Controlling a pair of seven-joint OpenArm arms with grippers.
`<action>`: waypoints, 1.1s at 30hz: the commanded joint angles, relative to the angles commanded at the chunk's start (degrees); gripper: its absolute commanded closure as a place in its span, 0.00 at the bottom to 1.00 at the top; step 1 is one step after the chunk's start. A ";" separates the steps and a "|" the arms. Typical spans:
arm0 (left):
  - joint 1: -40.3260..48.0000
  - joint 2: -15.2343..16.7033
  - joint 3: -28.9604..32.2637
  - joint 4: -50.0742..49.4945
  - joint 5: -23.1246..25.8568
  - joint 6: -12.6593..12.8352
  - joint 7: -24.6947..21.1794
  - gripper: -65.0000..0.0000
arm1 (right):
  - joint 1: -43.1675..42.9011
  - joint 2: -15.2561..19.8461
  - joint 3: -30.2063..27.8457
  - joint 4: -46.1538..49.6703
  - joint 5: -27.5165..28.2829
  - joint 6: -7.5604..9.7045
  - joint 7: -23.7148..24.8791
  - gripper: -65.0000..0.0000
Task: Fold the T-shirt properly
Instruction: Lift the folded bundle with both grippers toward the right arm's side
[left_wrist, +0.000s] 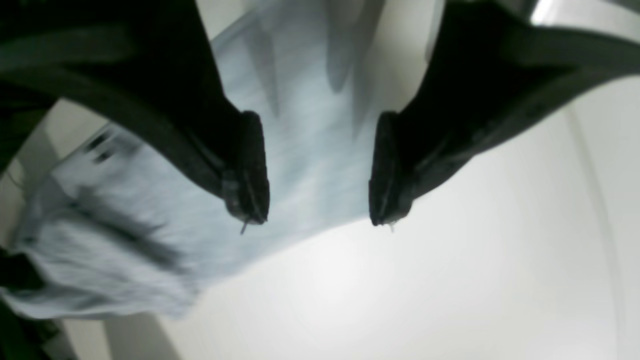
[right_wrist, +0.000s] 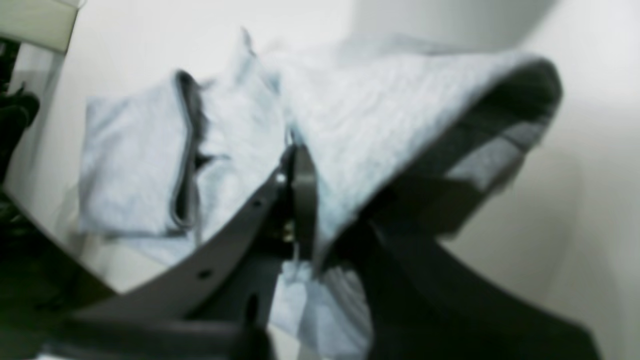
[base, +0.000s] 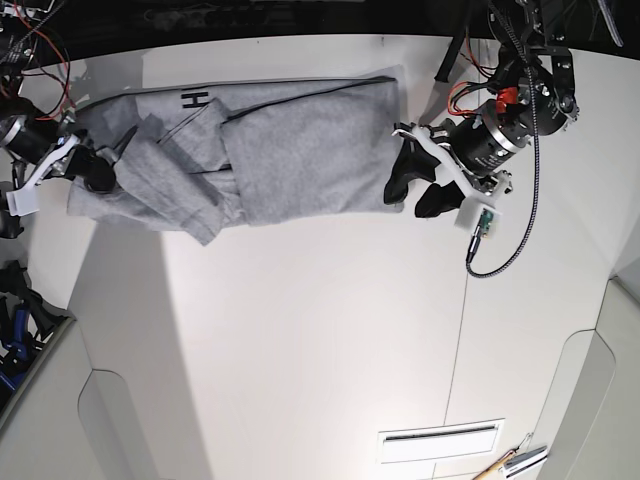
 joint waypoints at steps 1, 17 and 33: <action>0.66 0.00 -0.50 0.00 -0.68 0.00 0.28 0.46 | 0.44 0.94 0.94 0.22 0.02 -0.02 -0.04 1.00; 8.50 0.33 -0.24 -8.61 -3.76 -0.02 0.98 0.46 | -0.83 -13.62 -13.18 30.75 -5.66 -0.92 -0.52 1.00; 8.26 0.28 -0.44 -10.27 -5.77 -3.10 4.50 0.46 | -1.36 -16.15 -44.59 26.77 -21.20 -1.97 1.18 0.53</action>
